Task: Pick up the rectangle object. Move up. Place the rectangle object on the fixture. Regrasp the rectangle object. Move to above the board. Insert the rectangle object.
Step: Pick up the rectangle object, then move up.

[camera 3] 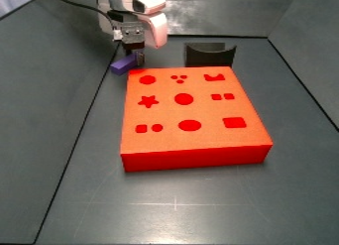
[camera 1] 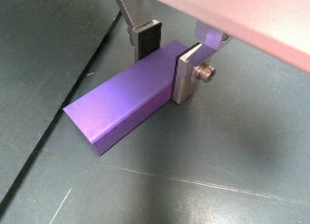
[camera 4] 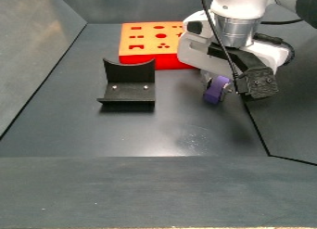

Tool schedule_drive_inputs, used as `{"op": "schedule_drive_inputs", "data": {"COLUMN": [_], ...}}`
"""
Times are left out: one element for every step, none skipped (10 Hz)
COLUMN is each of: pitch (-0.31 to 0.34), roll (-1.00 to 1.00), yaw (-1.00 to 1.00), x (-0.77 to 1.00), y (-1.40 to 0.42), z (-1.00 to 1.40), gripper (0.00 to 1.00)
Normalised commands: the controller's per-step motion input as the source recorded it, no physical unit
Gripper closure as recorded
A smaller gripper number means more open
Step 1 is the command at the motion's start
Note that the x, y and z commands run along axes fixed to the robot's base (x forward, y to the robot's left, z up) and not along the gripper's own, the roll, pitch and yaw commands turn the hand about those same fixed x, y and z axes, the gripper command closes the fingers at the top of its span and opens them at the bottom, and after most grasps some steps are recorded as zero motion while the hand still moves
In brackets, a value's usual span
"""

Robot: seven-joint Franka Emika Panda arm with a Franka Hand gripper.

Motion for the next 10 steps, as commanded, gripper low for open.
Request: {"op": "schedule_drive_inputs", "data": {"pitch": [0.000,0.000,0.000,0.000,0.000,0.000,0.000,0.000,0.000,0.000], "roll": [0.00,0.00,0.00,0.00,0.00,0.00,0.00,0.00,0.00,0.00], "yaw": [0.00,0.00,0.00,0.00,0.00,0.00,0.00,0.00,0.00,0.00], "x": [0.00,0.00,0.00,0.00,0.00,0.00,0.00,0.00,0.00,0.00], "y": [0.00,0.00,0.00,0.00,0.00,0.00,0.00,0.00,0.00,0.00], "z": [0.00,0.00,0.00,0.00,0.00,0.00,0.00,0.00,0.00,0.83], "gripper": [1.00,1.00,1.00,1.00,1.00,1.00,1.00,1.00,1.00,1.00]}}
